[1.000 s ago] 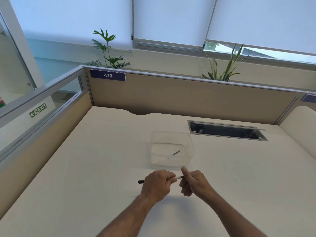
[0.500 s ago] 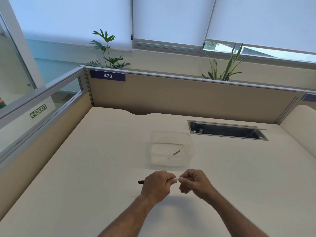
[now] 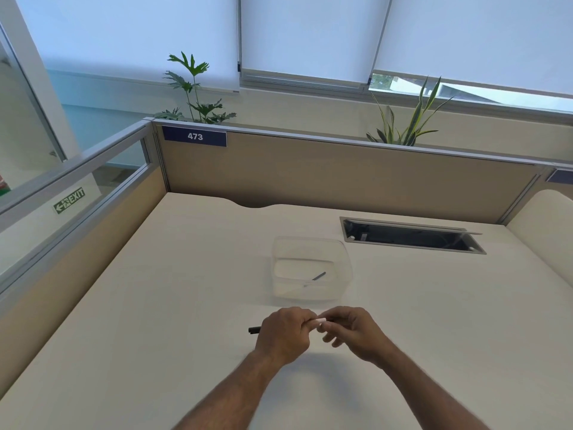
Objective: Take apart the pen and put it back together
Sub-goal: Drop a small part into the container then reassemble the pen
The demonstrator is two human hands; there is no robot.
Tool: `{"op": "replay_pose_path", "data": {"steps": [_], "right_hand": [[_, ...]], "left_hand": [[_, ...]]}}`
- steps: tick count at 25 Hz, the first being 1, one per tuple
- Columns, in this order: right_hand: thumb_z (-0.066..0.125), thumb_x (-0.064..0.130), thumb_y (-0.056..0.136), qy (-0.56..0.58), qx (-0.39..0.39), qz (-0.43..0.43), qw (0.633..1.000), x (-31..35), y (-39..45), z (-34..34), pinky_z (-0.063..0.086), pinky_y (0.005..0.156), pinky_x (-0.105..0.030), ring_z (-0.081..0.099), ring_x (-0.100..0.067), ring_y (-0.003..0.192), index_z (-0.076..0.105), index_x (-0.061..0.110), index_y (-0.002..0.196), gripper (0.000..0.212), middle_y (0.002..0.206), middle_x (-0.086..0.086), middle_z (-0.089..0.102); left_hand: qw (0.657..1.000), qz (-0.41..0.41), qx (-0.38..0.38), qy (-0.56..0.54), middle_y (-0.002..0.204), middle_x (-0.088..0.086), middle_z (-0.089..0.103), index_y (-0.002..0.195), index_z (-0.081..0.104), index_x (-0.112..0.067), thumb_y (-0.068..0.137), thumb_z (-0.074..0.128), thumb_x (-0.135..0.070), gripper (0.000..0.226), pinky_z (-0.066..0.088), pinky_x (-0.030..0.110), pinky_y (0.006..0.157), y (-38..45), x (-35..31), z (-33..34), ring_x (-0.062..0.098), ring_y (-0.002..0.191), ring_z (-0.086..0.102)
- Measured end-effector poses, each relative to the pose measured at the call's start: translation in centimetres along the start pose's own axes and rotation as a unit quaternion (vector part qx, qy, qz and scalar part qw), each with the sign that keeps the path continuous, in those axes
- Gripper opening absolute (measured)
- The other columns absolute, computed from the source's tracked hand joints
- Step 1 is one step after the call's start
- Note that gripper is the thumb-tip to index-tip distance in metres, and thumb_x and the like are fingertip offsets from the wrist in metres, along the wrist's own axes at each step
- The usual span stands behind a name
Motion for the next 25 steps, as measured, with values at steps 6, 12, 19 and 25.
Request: {"op": "replay_pose_path", "data": {"steps": [6, 12, 19, 25], "right_hand": [[0.064, 0.023, 0.095, -0.127, 0.001, -0.069, 0.989, 1.4, 0.0, 0.1, 0.053, 0.062, -0.019, 0.071, -0.009, 0.068, 0.071, 0.035, 0.098, 0.014, 0.083, 0.016, 0.076], [0.05, 0.047, 0.098, -0.313, 0.002, -0.209, 0.927, 3.6, -0.7, 0.7, 0.044, 0.063, -0.014, 0.056, -0.005, 0.066, 0.069, 0.026, 0.093, 0.028, 0.08, 0.006, 0.07], [0.055, 0.027, 0.098, -0.278, -0.029, -0.199, 0.939, 4.0, -0.5, 0.3, 0.044, 0.062, -0.015, 0.054, -0.002, 0.063, 0.067, 0.019, 0.08, 0.023, 0.07, 0.011, 0.064], [0.057, 0.02, 0.099, -0.192, -0.07, -0.118, 0.972, 3.0, 0.2, -0.4, 0.035, 0.052, -0.011, 0.05, 0.0, 0.05, 0.06, 0.023, 0.062, 0.038, 0.049, 0.019, 0.054]], "left_hand": [[0.995, -0.026, 0.082, -0.046, 0.083, -0.007, 0.072, 0.089, 0.068, -0.029, 0.096, 0.048, -0.037, 0.023, 0.049, 0.034, 0.07, 0.4, 0.4, 0.6, 0.015, 0.077, 0.061], [0.977, -0.035, 0.172, -0.119, 0.055, -0.015, 0.052, 0.088, 0.072, -0.031, 0.098, 0.047, -0.035, 0.027, 0.04, 0.03, 0.061, 0.4, 0.9, 1.9, 0.004, 0.054, 0.046], [0.973, -0.012, 0.179, -0.146, 0.09, -0.033, 0.057, 0.1, 0.073, -0.03, 0.098, 0.051, -0.03, 0.023, 0.035, 0.013, 0.058, 0.9, -0.2, 1.6, 0.0, 0.066, 0.053], [0.99, -0.002, 0.114, -0.087, 0.102, -0.017, 0.076, 0.108, 0.066, -0.047, 0.096, 0.054, -0.038, 0.019, 0.057, 0.035, 0.079, 1.5, -0.4, 0.5, 0.004, 0.092, 0.067]]}}
Point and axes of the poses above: each hand's wrist, its own y-axis towards the middle knuckle, its own z-axis out of the palm, x = y × z, the point moved 10 cm from there along y, towards the middle knuckle
